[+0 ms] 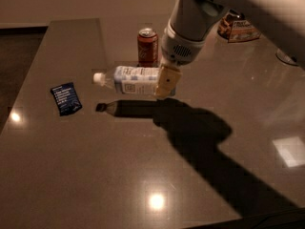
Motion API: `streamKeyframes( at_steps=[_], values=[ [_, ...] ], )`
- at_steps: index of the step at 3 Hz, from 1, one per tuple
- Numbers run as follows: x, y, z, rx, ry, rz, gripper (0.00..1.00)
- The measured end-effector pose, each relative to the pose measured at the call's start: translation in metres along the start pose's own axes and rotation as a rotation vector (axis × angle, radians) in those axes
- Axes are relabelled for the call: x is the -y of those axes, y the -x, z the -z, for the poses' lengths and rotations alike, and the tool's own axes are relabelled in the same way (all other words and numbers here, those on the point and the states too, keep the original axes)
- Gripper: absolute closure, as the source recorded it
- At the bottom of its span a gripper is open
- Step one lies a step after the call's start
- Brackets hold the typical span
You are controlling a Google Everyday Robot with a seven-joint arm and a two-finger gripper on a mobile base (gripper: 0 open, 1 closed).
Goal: Move blue plastic bottle near coke can
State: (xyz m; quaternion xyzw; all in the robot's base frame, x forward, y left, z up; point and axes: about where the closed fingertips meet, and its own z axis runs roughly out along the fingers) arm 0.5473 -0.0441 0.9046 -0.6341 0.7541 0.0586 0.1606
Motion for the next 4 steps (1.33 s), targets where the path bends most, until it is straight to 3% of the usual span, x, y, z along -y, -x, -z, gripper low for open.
streamKeyframes(
  at_steps=[2, 3, 4],
  values=[
    [0.052, -0.024, 0.0, -0.017, -0.146, -0.13, 1.0],
    [0.068, -0.032, -0.007, -0.041, -0.18, -0.15, 1.0],
    [0.074, -0.038, -0.017, -0.067, -0.186, -0.149, 0.83]
  ],
)
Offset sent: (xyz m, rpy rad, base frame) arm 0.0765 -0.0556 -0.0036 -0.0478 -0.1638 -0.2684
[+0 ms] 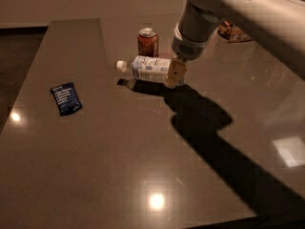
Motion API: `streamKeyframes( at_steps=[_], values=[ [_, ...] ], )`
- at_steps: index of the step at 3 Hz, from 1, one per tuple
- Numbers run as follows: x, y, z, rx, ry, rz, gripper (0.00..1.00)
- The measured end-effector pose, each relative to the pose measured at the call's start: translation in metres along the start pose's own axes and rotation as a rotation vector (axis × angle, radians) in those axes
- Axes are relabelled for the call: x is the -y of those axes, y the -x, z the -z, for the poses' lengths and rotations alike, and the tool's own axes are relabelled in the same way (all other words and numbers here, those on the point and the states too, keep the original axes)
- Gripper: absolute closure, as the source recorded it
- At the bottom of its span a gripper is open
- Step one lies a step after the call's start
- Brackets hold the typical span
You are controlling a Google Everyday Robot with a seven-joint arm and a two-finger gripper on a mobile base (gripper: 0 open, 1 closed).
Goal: Move blue plastic bottle near coke can
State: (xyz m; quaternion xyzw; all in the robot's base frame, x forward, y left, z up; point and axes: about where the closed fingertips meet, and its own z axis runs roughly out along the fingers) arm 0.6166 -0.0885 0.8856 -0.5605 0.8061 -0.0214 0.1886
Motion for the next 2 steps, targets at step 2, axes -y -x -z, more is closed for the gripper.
streamKeyframes(
  at_steps=[2],
  values=[
    [-0.0041, -0.0024, -0.0144, 0.006, -0.01, 0.006, 0.29]
  ],
)
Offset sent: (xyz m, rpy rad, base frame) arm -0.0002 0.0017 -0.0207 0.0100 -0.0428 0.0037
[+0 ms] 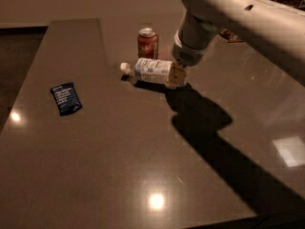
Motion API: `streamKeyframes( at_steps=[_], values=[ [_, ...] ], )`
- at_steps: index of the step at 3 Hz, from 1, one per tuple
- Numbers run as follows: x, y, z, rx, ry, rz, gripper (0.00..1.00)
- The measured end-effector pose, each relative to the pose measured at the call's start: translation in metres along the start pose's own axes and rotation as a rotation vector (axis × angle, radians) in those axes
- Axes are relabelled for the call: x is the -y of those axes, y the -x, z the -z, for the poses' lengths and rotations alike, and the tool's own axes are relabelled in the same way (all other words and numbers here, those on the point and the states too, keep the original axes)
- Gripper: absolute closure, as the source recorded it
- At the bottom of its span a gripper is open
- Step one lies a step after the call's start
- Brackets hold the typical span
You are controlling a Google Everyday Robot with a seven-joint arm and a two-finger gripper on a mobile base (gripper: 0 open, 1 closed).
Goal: Move blue plastic bottle near coke can
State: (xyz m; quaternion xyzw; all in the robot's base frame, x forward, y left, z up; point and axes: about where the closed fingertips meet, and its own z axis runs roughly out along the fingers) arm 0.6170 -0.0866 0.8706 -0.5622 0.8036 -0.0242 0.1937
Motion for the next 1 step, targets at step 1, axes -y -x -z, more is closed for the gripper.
streamKeyframes(
  at_steps=[1],
  values=[
    [-0.0005, 0.0002, 0.0001, -0.002, 0.002, 0.001, 0.05]
  ],
)
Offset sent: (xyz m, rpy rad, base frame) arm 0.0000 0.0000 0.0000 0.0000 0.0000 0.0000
